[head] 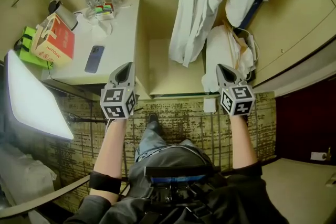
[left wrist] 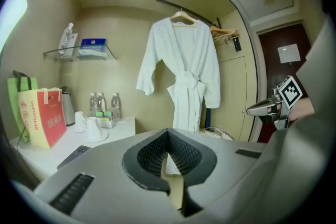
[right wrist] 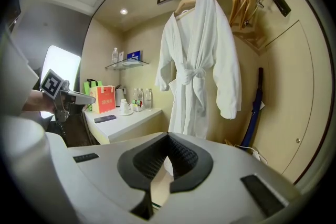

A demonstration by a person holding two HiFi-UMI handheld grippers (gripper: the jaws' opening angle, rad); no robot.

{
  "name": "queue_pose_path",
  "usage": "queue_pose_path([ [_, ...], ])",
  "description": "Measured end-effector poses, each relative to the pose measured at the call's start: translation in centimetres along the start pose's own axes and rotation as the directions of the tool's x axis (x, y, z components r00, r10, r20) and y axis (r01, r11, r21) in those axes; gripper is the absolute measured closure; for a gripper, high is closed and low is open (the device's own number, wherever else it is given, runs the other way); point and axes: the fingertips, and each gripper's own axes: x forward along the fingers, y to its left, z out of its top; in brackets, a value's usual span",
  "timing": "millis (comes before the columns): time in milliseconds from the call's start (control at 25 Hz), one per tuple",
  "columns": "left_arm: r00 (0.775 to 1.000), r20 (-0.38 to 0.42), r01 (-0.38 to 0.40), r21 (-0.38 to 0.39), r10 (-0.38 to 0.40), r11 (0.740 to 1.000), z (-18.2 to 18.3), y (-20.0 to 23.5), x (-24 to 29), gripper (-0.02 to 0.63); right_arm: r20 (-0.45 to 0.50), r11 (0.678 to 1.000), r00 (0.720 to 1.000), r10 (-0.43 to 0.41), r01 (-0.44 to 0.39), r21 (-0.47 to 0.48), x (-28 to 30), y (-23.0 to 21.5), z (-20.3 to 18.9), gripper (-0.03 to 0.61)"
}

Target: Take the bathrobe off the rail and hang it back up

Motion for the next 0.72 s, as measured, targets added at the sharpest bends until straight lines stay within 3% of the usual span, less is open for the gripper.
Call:
queue_pose_path([
  [440,0.999,-0.022,0.031,0.036,-0.031,0.999,-0.3,-1.1,-0.5,0.614,-0.005,1.0,1.0,-0.019,0.019,0.007,-1.5,-0.4,-0.5,0.565],
  [720,0.999,-0.034,0.035,0.01,-0.034,0.999,-0.8,-0.8,-1.0,0.614,-0.012,1.0,1.0,-0.024,0.024,0.014,-1.3,-0.1,-0.8,0.563],
])
